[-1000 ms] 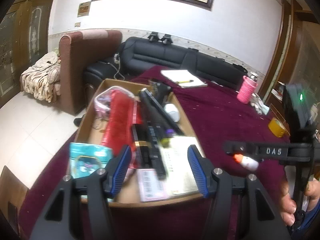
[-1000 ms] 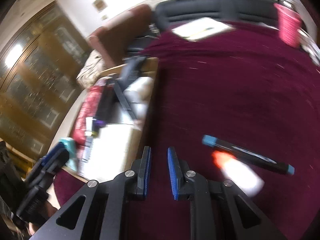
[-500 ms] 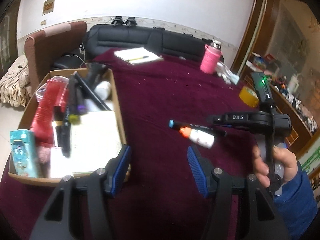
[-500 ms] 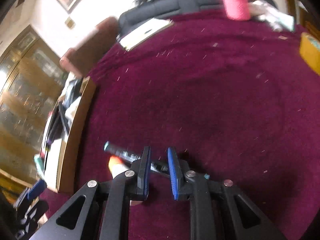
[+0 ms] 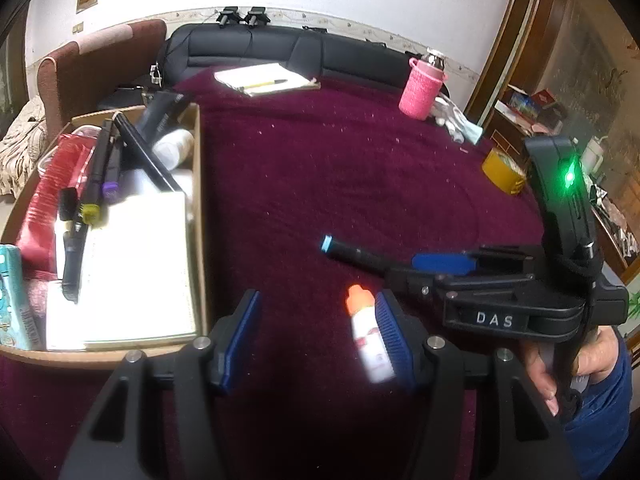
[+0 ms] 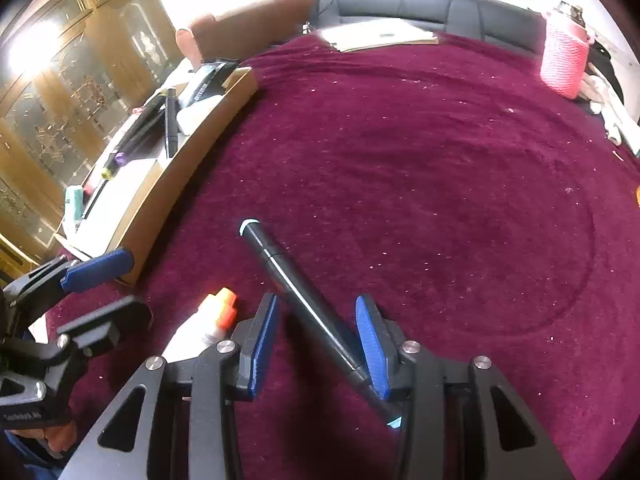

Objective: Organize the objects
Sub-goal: 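Grasp the white glue bottle with the left gripper while the right grasps a teal-capped black marker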

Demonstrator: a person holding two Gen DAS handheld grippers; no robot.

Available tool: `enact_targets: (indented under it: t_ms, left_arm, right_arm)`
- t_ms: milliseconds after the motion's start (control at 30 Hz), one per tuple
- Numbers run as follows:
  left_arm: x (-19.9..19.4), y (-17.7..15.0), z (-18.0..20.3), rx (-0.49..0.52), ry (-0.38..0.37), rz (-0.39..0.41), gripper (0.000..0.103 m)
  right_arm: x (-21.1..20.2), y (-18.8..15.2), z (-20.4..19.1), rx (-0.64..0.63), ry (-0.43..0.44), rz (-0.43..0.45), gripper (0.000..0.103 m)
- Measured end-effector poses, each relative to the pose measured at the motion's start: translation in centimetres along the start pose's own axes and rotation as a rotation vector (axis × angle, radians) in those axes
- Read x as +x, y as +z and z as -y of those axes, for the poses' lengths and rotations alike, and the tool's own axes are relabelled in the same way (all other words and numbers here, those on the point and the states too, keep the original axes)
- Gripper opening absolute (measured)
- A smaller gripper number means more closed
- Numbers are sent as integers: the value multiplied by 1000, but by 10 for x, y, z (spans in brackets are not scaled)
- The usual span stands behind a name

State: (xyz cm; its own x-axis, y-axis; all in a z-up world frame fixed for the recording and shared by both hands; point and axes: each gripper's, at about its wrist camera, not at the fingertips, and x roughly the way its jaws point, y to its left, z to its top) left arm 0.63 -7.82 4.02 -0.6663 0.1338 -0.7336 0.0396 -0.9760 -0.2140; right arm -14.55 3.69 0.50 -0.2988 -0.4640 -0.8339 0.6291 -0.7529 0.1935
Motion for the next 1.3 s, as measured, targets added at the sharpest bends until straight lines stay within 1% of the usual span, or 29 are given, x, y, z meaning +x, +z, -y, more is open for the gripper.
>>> enact_targets:
  t_ms: [67, 100, 133, 167, 267, 367, 500, 533, 600, 667, 700, 767, 867, 1033, 1200, 1300]
  left_arm:
    - [3, -2, 3, 5, -7, -12, 57]
    - [3, -3, 4, 8, -9, -17, 57]
    - [4, -4, 6, 11, -12, -21, 57]
    - [4, -5, 7, 14, -14, -26, 57]
    - [6, -10, 14, 32, -8, -42, 57]
    - [11, -14, 22, 73, 7, -57, 58]
    - [24, -19, 29, 106, 37, -92, 58]
    - [26, -20, 31, 113, 43, -97, 56]
    - [30, -21, 33, 125, 48, -103, 48]
    - [30, -22, 35, 145, 70, -94, 36]
    - [31, -23, 35, 148, 75, -93, 35]
    - [31, -21, 33, 143, 69, -92, 26]
    - [32, -21, 32, 140, 63, -93, 26]
    - [34, -21, 37, 166, 88, -96, 26]
    - [29, -23, 32, 141, 69, -86, 26]
    - [21, -24, 32, 136, 55, -60, 26]
  right_arm:
    - [1, -1, -6, -32, -49, -9, 28]
    - [2, -1, -10, -56, -85, -14, 25]
    - [2, -1, -10, -54, -106, -18, 19]
    - [1, 0, -7, -27, -110, -20, 18]
    - [-2, 2, 8, 59, -84, -14, 18]
    - [-8, 4, 27, 147, -61, 7, 18]
    - [-11, 2, 29, 170, -28, 12, 18]
    - [-12, 2, 28, 169, -25, 12, 18]
    - [-14, 1, 26, 162, -29, 17, 18]
    - [-15, 1, 24, 162, -23, 23, 18]
    - [-15, 2, 24, 164, -20, 25, 18]
    - [-16, 3, 23, 164, -18, 27, 18]
    - [-16, 2, 22, 165, -8, 29, 18]
    - [-15, 2, 20, 175, 10, 28, 18]
    - [-17, 2, 19, 177, 14, 35, 18]
    - [-18, 2, 18, 171, 17, 38, 18]
